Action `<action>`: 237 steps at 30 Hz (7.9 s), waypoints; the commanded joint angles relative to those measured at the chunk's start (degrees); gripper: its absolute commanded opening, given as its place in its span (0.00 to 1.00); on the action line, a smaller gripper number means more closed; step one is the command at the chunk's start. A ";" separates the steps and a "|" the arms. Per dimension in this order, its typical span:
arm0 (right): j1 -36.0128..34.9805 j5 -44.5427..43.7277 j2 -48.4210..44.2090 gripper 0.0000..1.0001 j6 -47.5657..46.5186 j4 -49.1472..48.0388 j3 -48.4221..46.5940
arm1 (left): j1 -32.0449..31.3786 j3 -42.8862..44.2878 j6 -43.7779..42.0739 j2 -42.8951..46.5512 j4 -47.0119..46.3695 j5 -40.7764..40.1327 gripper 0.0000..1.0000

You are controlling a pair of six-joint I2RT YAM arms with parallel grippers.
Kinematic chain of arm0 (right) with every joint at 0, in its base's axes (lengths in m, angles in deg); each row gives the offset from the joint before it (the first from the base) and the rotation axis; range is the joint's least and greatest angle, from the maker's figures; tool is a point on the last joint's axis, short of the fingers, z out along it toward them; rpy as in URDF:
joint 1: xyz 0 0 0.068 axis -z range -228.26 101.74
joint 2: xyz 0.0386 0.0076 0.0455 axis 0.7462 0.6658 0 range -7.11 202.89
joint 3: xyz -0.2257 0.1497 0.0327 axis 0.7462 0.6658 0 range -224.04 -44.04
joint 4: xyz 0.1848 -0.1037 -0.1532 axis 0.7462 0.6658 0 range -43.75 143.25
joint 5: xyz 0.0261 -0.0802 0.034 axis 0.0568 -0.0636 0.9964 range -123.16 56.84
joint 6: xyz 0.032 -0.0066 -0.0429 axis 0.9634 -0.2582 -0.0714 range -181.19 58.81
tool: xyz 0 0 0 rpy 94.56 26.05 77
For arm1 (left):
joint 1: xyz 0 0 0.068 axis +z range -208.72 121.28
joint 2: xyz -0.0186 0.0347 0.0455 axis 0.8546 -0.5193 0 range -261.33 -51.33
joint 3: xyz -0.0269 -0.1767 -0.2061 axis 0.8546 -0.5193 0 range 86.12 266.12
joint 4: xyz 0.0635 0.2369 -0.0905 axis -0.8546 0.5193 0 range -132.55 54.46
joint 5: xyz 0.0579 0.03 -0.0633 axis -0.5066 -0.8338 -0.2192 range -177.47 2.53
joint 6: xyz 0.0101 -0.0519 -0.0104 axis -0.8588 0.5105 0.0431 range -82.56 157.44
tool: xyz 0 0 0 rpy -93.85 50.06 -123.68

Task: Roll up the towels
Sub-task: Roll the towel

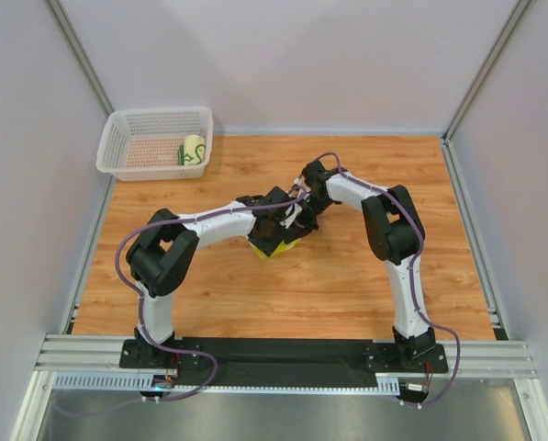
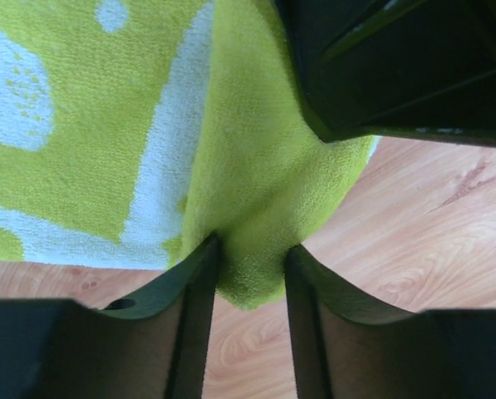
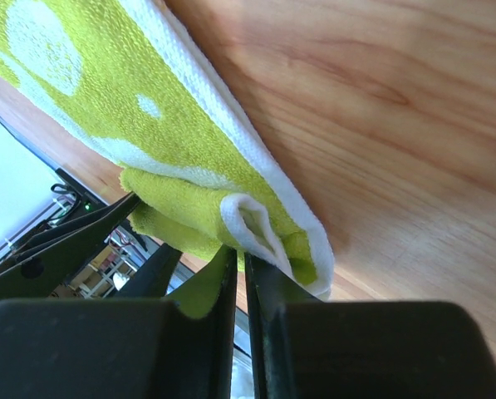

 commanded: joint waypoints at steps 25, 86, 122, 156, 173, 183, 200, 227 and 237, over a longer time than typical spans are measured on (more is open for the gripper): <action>12.02 -10.49 -5.83 0.10 -4.69 7.03 4.23 | 0.27 9.26 2.89 -3.80 16.23 25.15 0.12; -3.88 12.71 -6.36 0.30 -3.99 -7.99 0.46 | 26.28 2.76 24.70 -12.59 15.09 45.29 0.23; -3.00 0.15 4.89 0.27 -1.17 0.61 -4.02 | 12.60 7.07 12.40 12.71 15.90 4.16 0.47; -2.91 0.85 5.68 0.26 -2.05 4.31 -7.19 | 1.06 -2.42 5.97 4.64 5.08 1.96 0.51; -0.81 1.82 6.47 0.28 -1.96 7.03 -12.20 | 1.06 -9.01 4.48 3.76 1.65 -1.39 0.53; -0.02 1.99 5.51 0.28 -2.40 8.53 -13.61 | 1.06 -11.65 4.04 2.35 0.15 1.43 0.49; 11.41 3.66 -9.78 0.28 -1.96 3.61 3.70 | 2.46 4.50 7.90 -0.11 11.40 19.34 0.36; 4.75 9.12 -14.27 0.50 2.43 -7.74 11.62 | 20.04 -2.51 23.38 -4.60 1.12 58.64 0.32; -1.06 2.70 -6.72 0.60 2.00 -1.86 1.52 | 20.66 -4.36 21.88 -5.12 0.60 59.18 0.33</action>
